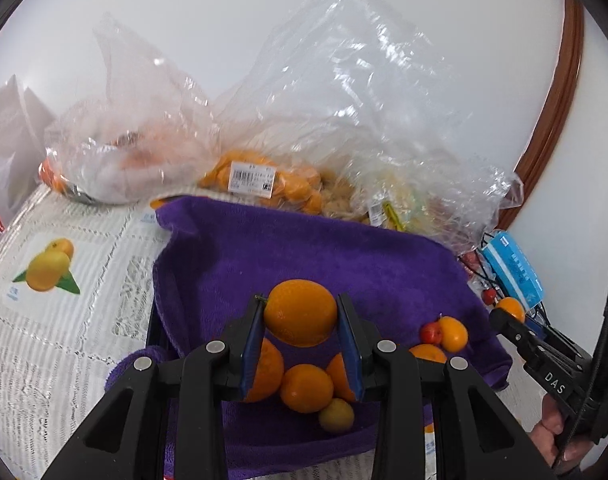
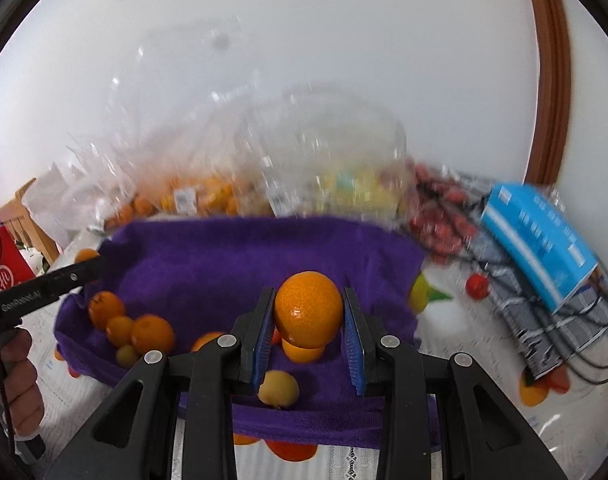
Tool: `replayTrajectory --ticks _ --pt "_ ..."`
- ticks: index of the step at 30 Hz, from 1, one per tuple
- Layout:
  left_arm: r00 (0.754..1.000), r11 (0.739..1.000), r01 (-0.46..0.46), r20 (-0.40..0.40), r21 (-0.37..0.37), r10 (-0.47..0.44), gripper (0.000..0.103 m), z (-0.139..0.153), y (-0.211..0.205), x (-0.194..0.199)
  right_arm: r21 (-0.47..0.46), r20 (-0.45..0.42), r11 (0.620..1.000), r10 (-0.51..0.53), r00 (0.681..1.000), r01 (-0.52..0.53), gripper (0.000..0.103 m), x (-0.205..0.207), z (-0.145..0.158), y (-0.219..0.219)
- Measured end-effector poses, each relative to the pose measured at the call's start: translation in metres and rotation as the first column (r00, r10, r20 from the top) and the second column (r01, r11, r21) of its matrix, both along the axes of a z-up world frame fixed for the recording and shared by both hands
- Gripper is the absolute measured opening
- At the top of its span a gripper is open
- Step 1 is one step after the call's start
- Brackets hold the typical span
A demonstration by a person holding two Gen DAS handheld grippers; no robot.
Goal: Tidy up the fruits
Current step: 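Set both oranges on the towel and open both tools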
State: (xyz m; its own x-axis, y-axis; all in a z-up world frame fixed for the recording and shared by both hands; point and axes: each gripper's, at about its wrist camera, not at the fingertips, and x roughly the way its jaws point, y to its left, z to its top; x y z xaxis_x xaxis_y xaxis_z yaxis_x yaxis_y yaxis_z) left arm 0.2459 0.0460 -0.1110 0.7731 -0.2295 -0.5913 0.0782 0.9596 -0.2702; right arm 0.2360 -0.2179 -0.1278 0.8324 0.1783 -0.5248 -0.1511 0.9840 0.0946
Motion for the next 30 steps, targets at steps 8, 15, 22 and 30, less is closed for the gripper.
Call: replayTrajectory --ticks 8,15,22,30 --pt "1.000 1.000 0.009 -0.017 -0.015 -0.009 0.033 -0.013 0.000 0.003 0.011 -0.042 1.000 -0.001 0.999 0.001 0.032 0.004 -0.016 -0.005" --pt "1.000 1.000 0.007 -0.003 -0.018 -0.007 0.033 -0.018 0.002 0.003 0.018 -0.088 0.999 0.031 0.996 -0.030 0.032 0.007 -0.027 0.000" --pt "1.000 1.000 0.005 0.008 -0.017 -0.005 0.033 -0.019 0.002 0.003 0.001 -0.116 1.000 0.014 0.993 -0.014 0.032 0.010 -0.034 0.000" --pt "1.000 1.000 0.006 0.013 -0.018 -0.006 0.033 -0.019 0.002 0.002 0.005 -0.132 1.000 -0.009 0.991 0.010 0.033 0.014 -0.038 -0.005"
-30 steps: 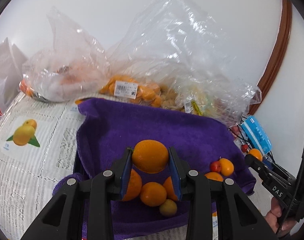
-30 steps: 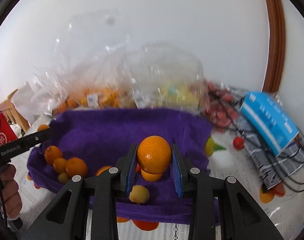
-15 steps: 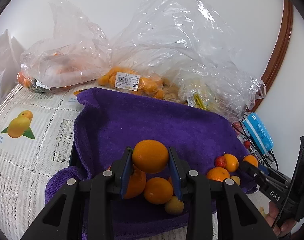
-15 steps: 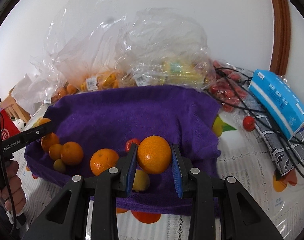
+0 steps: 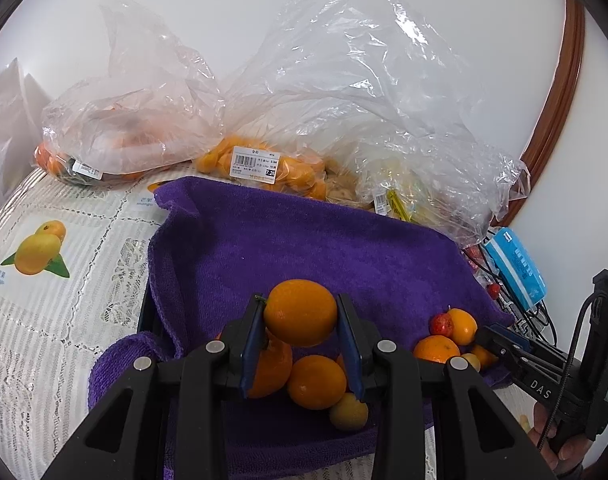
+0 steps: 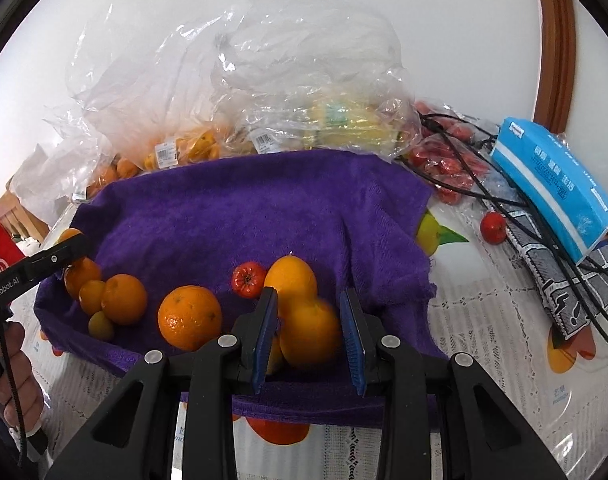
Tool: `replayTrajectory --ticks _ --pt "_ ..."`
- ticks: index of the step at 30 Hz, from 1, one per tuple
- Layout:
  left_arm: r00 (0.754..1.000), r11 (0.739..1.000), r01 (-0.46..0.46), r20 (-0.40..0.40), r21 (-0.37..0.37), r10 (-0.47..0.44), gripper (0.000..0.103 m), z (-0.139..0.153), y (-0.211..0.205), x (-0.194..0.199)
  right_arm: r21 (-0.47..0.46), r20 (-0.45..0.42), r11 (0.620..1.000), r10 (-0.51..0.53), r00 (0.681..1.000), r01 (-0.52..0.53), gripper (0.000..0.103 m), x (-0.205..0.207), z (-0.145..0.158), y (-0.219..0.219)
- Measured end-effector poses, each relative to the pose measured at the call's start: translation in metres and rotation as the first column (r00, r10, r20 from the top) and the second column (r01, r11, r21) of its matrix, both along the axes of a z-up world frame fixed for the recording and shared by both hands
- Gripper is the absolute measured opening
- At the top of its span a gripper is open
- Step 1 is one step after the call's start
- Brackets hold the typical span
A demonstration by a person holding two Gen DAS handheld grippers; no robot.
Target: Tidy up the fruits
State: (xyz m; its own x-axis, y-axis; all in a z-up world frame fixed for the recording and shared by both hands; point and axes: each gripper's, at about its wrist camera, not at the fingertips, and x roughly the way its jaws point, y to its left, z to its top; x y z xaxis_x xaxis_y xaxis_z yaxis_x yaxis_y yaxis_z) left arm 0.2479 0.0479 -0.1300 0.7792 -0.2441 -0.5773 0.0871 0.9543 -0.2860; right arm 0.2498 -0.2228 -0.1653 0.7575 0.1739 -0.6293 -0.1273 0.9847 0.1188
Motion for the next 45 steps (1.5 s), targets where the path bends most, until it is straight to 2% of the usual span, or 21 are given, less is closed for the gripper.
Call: replayTrajectory --ticks 9,18,26,31,39,45 --pt "1.000 1.000 0.003 0.003 0.002 -0.003 0.034 0.000 0.000 -0.001 -0.046 0.029 0.999 -0.003 1.000 0.004 0.033 -0.005 0.003 0.005" --pt "1.000 1.000 -0.006 0.002 -0.011 0.006 0.037 0.002 0.000 -0.004 -0.039 0.040 0.999 -0.007 0.999 0.009 0.033 -0.007 0.007 0.003" --pt "1.000 0.999 -0.003 0.026 -0.046 0.004 0.045 0.007 -0.002 -0.020 -0.045 0.085 0.999 -0.016 0.996 0.020 0.041 -0.019 0.019 0.008" --pt "0.999 0.999 -0.007 0.045 -0.043 0.009 0.049 0.008 -0.007 -0.040 -0.027 0.136 0.999 -0.022 0.991 0.026 0.054 -0.038 0.031 0.009" --pt "0.999 0.999 -0.036 -0.004 -0.021 0.036 0.053 0.007 -0.010 -0.080 -0.062 0.118 0.997 -0.034 0.992 0.042 0.055 -0.084 0.042 0.016" --pt "0.998 0.998 -0.064 -0.024 0.016 0.064 0.057 0.030 -0.014 -0.120 -0.029 0.118 0.997 -0.073 0.990 0.076 0.063 -0.132 0.071 0.003"
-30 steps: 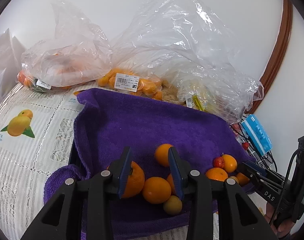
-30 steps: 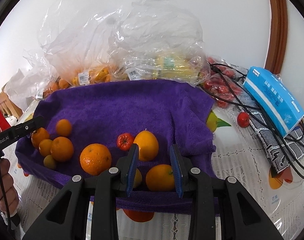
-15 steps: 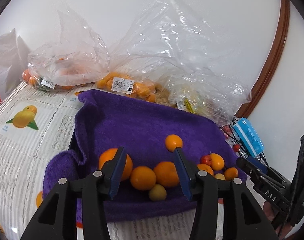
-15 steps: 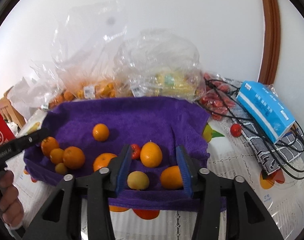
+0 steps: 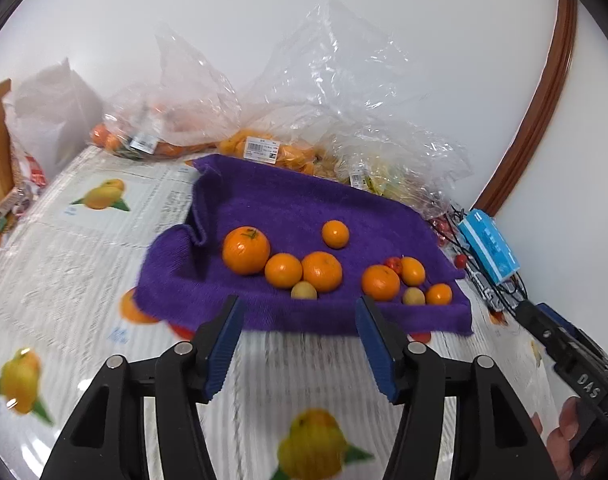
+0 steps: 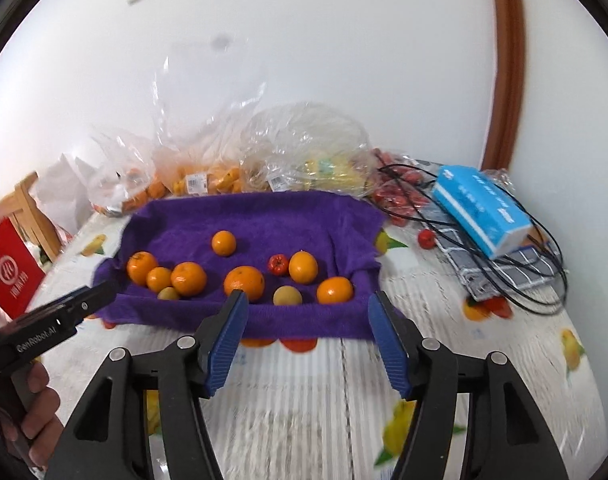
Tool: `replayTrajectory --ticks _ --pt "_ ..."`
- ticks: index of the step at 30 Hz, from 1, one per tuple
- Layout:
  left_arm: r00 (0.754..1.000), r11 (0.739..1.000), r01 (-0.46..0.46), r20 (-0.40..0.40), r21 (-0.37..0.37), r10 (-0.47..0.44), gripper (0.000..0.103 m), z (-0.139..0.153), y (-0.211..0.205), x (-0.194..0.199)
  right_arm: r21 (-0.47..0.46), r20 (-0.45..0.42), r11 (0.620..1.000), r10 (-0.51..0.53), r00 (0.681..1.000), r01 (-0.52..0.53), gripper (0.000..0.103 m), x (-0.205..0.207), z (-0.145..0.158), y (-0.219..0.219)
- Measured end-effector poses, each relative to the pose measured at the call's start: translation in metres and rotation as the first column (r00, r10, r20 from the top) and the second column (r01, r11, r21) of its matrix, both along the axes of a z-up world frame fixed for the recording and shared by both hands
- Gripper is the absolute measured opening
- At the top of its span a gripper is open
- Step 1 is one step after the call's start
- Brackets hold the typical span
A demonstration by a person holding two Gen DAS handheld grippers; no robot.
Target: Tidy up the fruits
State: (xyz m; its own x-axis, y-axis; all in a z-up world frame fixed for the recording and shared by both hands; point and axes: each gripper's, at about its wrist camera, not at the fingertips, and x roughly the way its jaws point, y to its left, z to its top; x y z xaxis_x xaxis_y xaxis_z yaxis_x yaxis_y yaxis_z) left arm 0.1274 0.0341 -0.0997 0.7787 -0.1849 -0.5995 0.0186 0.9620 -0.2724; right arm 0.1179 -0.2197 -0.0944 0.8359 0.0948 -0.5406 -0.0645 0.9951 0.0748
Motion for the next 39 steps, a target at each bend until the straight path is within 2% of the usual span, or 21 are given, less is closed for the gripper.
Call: replayTrajectory --ticks 5,7,10,12,15,17,21,23,29,39 --pt "0.999 0.998 0.026 0.035 0.058 -0.028 0.068 0.023 -0.010 -0.037 0.043 -0.014 0.999 -0.023 1.000 0.024 0.064 -0.032 0.013 -0.011" --pt "0.998 0.994 0.038 0.049 0.101 -0.043 0.068 0.032 -0.016 -0.053 0.050 -0.026 0.998 -0.027 0.999 0.028 0.064 -0.043 0.017 -0.013" --pt "0.998 0.988 0.037 0.049 0.152 -0.044 0.068 0.043 -0.024 -0.074 0.011 -0.042 0.999 -0.033 0.999 0.034 0.064 -0.058 0.019 -0.010" --pt "0.997 0.988 0.042 0.064 0.148 -0.052 0.072 0.049 -0.027 -0.087 0.003 -0.034 0.999 -0.050 0.998 0.050 0.065 -0.070 0.021 -0.011" --pt "0.996 0.987 0.043 0.067 0.155 -0.054 0.074 0.055 -0.028 -0.100 0.011 -0.049 0.998 -0.058 0.997 0.059 0.075 -0.087 0.025 -0.014" --pt "0.996 0.986 0.035 0.074 0.160 -0.048 0.076 0.058 -0.027 -0.108 0.004 -0.042 0.998 -0.057 0.998 0.057 0.087 -0.098 0.029 -0.014" --pt "0.995 0.983 -0.001 0.099 0.181 -0.017 0.078 0.066 -0.024 -0.122 -0.043 0.019 0.996 -0.075 0.997 0.076 0.092 -0.121 0.039 -0.011" --pt "0.994 0.982 -0.015 0.107 0.190 -0.006 0.078 0.070 -0.023 -0.127 -0.038 0.016 0.996 -0.082 0.996 0.083 0.099 -0.126 0.042 -0.013" --pt "0.992 0.983 -0.026 0.126 0.183 0.003 0.079 0.077 -0.022 -0.135 0.033 0.005 0.996 -0.078 0.997 0.077 0.099 -0.133 0.047 -0.023" --pt "0.991 0.981 -0.032 0.134 0.192 0.006 0.079 0.081 -0.027 -0.136 0.035 0.028 0.995 -0.098 0.995 0.097 0.099 -0.145 0.053 -0.029"
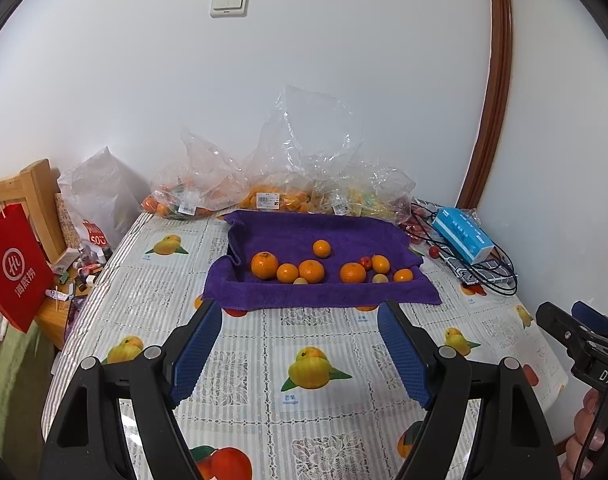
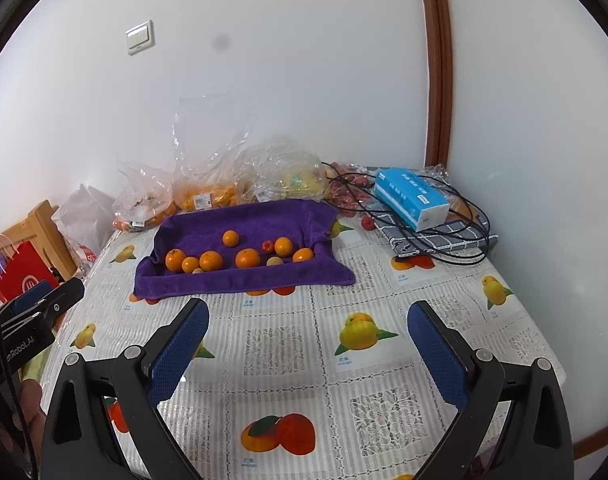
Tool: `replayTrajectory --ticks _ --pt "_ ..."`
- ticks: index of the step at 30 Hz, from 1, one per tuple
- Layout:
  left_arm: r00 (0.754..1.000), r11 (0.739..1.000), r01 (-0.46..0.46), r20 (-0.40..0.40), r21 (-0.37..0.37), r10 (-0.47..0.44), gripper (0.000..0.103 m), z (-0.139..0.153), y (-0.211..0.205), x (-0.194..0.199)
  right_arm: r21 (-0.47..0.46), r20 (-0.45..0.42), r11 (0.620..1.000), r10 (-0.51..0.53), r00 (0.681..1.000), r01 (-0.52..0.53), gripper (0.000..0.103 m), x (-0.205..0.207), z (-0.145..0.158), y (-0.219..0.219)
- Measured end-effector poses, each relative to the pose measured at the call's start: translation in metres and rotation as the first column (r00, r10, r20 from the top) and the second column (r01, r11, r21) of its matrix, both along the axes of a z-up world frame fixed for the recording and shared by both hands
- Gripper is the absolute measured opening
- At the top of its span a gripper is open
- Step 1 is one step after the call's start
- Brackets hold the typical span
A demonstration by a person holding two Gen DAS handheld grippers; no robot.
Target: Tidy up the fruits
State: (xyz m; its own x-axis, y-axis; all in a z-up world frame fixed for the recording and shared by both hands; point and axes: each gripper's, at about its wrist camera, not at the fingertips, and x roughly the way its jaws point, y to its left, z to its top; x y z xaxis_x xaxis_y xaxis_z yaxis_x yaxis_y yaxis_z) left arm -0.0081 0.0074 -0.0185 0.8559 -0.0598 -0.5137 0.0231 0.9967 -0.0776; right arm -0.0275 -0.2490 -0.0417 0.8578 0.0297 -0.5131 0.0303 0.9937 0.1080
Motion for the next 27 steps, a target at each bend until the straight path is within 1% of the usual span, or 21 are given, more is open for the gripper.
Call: replayTrajectory --ticks 27 --pt "1.000 1.000 0.002 0.002 -0.011 -0.002 0.079 -0.0008 0.0031 -0.0017 -0.006 -0.003 1.000 0.009 1.000 -0.009 0.099 -0.0017 -0.0019 0.0037"
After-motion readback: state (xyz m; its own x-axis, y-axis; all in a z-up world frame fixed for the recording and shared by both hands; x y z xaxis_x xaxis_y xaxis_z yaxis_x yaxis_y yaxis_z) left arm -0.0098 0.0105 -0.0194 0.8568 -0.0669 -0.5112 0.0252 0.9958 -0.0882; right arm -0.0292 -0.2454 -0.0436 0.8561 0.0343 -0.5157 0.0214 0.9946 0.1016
